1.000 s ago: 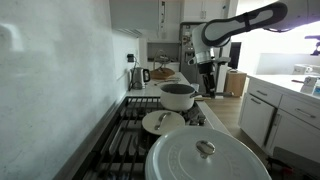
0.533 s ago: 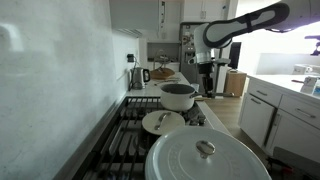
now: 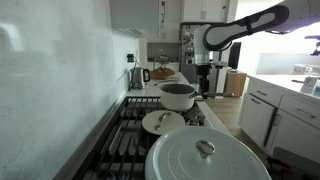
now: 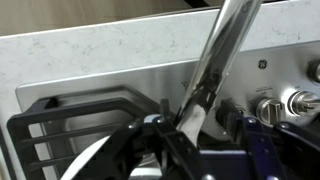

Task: Move the pot to the left.

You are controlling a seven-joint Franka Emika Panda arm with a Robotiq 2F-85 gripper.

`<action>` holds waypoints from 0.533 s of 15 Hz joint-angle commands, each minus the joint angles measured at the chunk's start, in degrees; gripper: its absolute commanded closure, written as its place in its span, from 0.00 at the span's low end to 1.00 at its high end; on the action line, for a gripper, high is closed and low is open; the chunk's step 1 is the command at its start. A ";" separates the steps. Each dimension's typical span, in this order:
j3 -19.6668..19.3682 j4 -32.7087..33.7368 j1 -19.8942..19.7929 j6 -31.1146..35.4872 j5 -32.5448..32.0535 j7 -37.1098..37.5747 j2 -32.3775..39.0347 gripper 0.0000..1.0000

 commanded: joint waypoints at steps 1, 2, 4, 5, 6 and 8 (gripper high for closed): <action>-0.20 -3.68 0.54 4.92 -0.84 2.90 -2.84 0.77; -0.29 -4.14 0.61 6.22 -1.29 4.69 -3.10 0.83; -0.55 -4.95 0.67 7.96 -2.28 8.06 -3.79 0.92; -0.56 -5.57 0.76 8.82 -2.87 9.71 -4.21 0.93; -0.54 -6.08 0.86 9.28 -3.35 11.15 -4.61 0.93; -0.42 -7.24 1.16 10.74 -4.86 14.33 -5.40 0.93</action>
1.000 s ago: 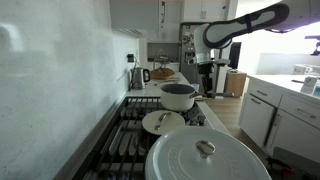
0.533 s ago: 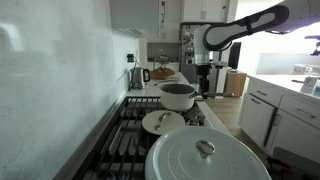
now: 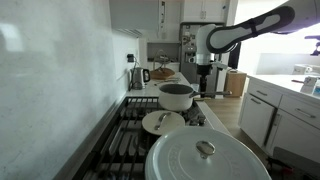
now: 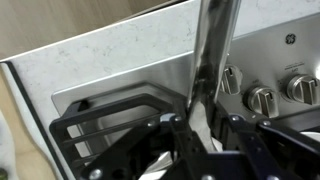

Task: Move the pot to the left.

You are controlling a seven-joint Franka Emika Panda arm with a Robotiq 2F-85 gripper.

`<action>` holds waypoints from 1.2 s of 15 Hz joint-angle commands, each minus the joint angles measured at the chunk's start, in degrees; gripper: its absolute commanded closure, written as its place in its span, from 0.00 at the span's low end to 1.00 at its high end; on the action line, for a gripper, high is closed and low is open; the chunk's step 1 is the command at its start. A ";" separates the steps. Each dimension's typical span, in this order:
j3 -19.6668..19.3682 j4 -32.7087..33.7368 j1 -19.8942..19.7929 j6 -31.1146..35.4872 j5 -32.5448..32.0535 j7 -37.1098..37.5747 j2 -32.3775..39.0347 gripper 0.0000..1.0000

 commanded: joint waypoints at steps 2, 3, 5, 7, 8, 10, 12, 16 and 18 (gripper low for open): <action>0.12 -4.22 1.34 4.35 -3.86 7.76 -3.63 0.93; 0.11 -4.52 1.54 4.46 -4.65 9.63 -3.92 0.93; 0.24 -5.23 1.98 4.97 -5.34 13.41 -4.36 0.93; 0.41 -5.97 2.33 5.50 -5.64 16.57 -4.86 0.93; 0.46 -6.10 2.42 5.46 -5.73 17.82 -4.91 0.93; 0.48 -6.19 2.56 5.26 -5.90 20.88 -4.94 0.93; 0.48 -6.13 2.61 4.87 -5.97 23.39 -4.93 0.93; 0.56 -5.76 2.94 4.46 -5.27 28.61 -4.84 0.93; 0.58 -5.71 3.04 4.36 -4.51 30.69 -4.76 0.93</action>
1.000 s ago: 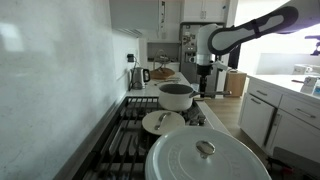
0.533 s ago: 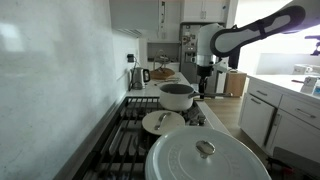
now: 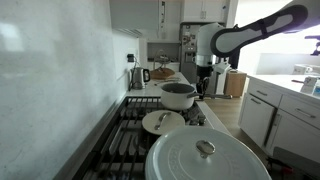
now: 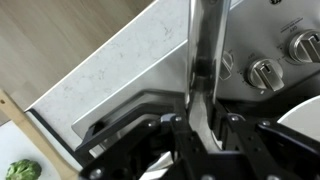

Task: Move the pot to the left.

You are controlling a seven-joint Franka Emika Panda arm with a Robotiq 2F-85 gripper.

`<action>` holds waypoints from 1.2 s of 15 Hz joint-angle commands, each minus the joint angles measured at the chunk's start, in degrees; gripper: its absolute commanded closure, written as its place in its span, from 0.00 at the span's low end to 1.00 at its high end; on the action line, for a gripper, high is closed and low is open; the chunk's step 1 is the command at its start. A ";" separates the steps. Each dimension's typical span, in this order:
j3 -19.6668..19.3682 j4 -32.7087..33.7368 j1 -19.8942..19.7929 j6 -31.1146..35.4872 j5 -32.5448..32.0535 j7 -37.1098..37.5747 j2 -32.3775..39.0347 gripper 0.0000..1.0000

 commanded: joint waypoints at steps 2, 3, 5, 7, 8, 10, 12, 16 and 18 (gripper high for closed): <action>-0.15 -0.87 0.02 0.10 0.25 7.18 -1.45 0.93; -0.11 -0.79 0.10 -0.04 0.43 8.02 -1.45 0.93; 0.03 -0.61 0.33 -0.24 0.79 10.16 -1.44 0.93; 0.18 -0.24 0.57 -0.32 1.26 12.41 -1.18 0.93; 0.27 -0.16 0.69 -0.24 1.39 13.48 -1.09 0.93; 0.41 -0.01 0.92 0.01 1.83 15.65 -0.81 0.93; 0.58 -0.22 1.22 0.97 1.32 18.51 -0.62 0.93; 1.14 0.18 1.72 1.53 1.29 22.86 -0.26 0.93; 1.43 0.36 1.81 1.70 1.17 24.38 -0.09 0.93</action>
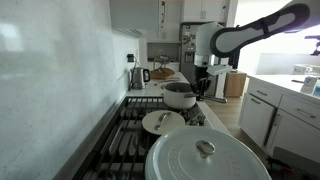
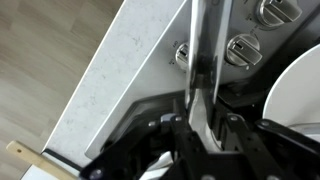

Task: Move the pot to the left.

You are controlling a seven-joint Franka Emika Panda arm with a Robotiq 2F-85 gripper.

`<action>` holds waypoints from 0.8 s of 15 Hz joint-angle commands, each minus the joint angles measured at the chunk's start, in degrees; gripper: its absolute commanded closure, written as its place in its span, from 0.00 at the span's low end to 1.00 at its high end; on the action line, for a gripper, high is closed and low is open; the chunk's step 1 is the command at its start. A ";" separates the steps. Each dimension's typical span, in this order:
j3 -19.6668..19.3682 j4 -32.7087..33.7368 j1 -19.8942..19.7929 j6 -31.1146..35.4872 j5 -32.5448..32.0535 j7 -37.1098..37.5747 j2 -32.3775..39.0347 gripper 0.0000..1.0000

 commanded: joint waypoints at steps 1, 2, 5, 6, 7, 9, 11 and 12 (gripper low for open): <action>0.68 0.54 0.51 0.79 0.10 4.23 -0.02 0.93; 0.79 0.64 0.54 0.82 0.01 4.63 0.07 0.93; 0.94 1.06 0.53 0.93 0.14 5.85 0.43 0.93; 0.91 1.17 0.51 0.91 0.28 5.94 0.54 0.93; 0.91 1.27 0.52 0.85 0.23 6.03 0.66 0.46; 0.89 1.58 0.56 0.91 0.39 6.27 0.85 0.37; 0.86 1.84 0.67 1.08 0.44 6.19 0.95 0.23; 0.86 2.05 0.74 0.95 0.35 6.18 1.13 0.15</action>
